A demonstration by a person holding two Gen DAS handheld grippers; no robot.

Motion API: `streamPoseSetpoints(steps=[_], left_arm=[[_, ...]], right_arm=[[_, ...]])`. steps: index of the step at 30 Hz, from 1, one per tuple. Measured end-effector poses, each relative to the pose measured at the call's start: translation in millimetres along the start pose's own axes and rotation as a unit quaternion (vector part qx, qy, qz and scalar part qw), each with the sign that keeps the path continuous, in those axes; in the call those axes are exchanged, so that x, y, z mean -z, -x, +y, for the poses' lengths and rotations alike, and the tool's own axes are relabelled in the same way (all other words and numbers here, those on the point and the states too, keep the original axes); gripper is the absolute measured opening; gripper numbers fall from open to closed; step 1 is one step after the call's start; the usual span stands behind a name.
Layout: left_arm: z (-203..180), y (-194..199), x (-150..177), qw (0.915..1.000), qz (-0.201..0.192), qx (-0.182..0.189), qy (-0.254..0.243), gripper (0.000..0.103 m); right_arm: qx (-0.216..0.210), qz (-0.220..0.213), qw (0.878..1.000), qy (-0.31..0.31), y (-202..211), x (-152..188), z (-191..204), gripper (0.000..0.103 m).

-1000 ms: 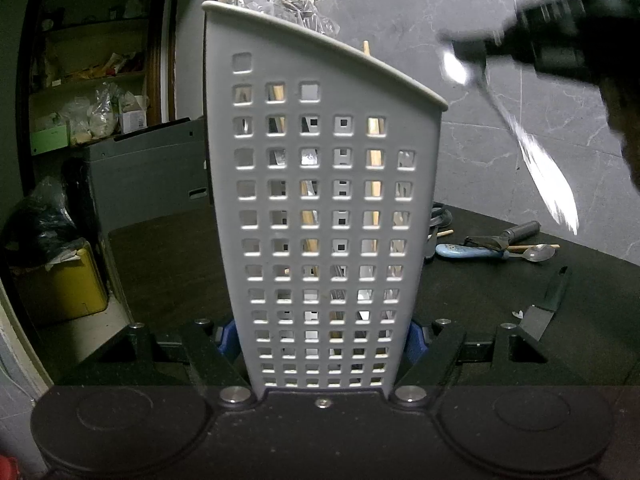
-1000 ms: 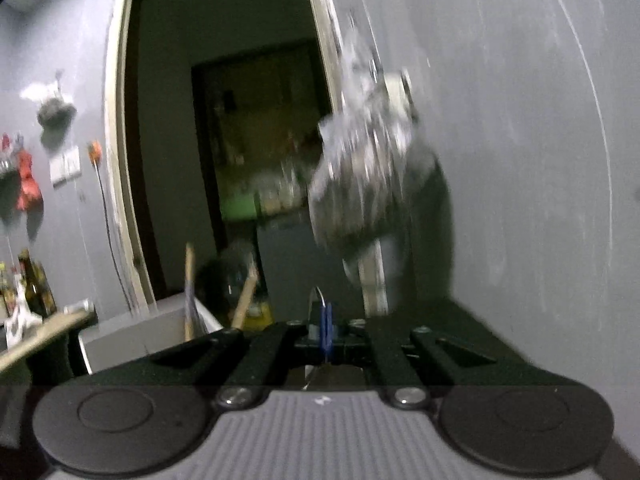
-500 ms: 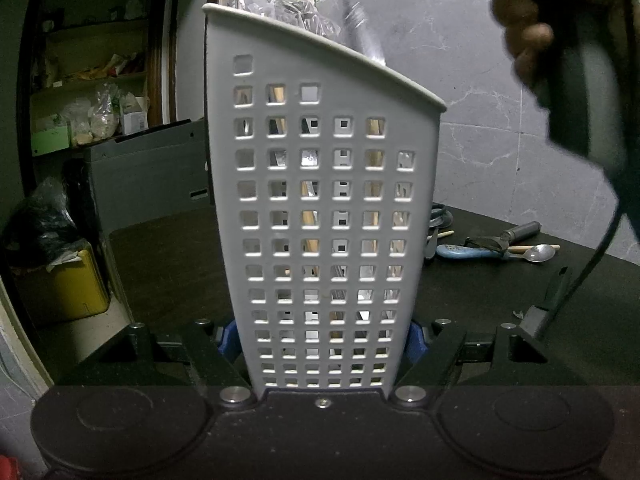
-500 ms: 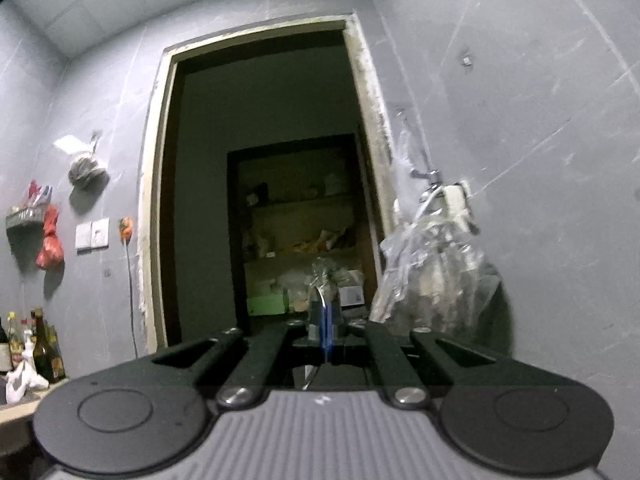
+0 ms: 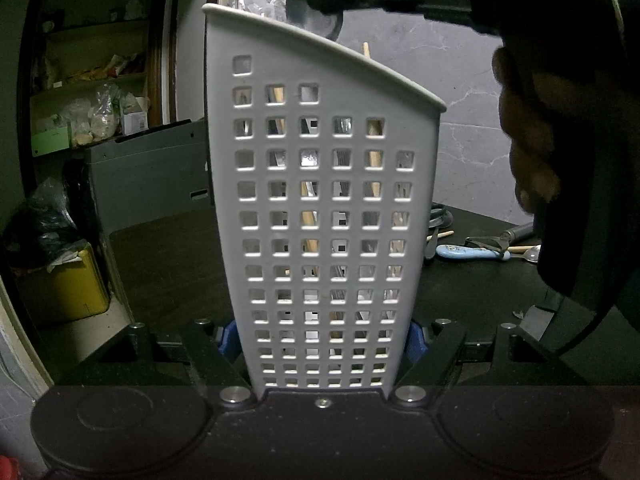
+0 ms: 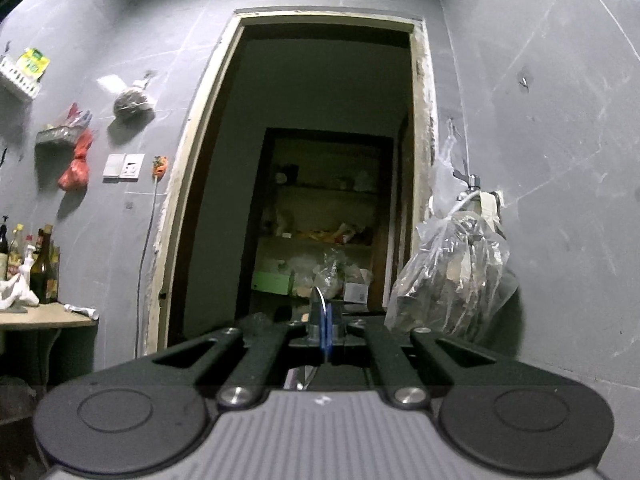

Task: Organize utensils
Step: 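Drop the spoon into the basket held by the left tool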

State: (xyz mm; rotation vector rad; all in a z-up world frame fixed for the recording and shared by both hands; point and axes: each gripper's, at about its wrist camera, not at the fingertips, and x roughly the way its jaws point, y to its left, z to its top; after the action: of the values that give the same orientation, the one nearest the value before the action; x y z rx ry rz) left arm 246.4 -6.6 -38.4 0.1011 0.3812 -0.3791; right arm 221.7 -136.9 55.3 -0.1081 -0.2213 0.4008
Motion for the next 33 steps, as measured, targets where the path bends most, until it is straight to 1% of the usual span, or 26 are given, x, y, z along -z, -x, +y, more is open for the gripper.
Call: streamPoseSetpoints(steps=[6,18,20,22,23,25,26,29,31,32,33], left_arm=[[-0.2,0.2,-0.1,1.0,0.0,0.0,0.0,0.076],[-0.5,0.1,0.0,1.0,0.0,-0.001,0.0,0.076],[-0.4,0.2,0.0,1.0,0.0,-0.001,-0.001,0.076],[-0.3,0.1,0.0,1.0,0.0,0.0,0.0,0.076],[-0.5,0.0,0.0,1.0,0.0,-0.001,-0.001,0.076],[-0.9,-0.1,-0.1,1.0,0.0,-0.001,-0.001,0.076],[-0.9,-0.3,-0.1,1.0,0.0,-0.001,-0.001,0.076],[-0.9,0.0,0.0,1.0,0.0,-0.001,-0.001,0.076],[-0.9,-0.1,0.0,1.0,0.0,0.0,-0.001,0.076],[-0.9,-0.2,-0.1,1.0,0.0,0.0,-0.001,0.076],[-0.9,-0.1,-0.1,1.0,0.0,-0.001,-0.001,0.076]], right_arm=[[-0.007,0.002,1.0,0.002,3.5,12.4,5.3,0.001],[-0.015,0.011,1.0,-0.01,3.9,23.0,4.5,0.002],[-0.015,0.014,1.0,-0.011,4.1,23.6,3.4,0.006],[-0.018,0.017,1.0,-0.014,6.7,22.9,1.8,0.017],[-0.019,0.017,1.0,-0.013,8.4,22.3,1.2,0.02],[-0.021,0.021,0.999,-0.014,10.5,20.9,-0.7,0.039],[-0.021,0.023,0.999,-0.016,11.8,20.0,-1.8,0.042],[-0.025,0.027,0.999,-0.023,18.6,16.1,-6.0,0.055],[-0.026,0.031,0.999,-0.025,22.7,11.8,-9.8,0.077],[-0.026,0.034,0.999,-0.026,25.2,9.9,-11.9,0.083],[-0.026,0.036,0.999,-0.028,28.1,8.2,-14.3,0.091]])
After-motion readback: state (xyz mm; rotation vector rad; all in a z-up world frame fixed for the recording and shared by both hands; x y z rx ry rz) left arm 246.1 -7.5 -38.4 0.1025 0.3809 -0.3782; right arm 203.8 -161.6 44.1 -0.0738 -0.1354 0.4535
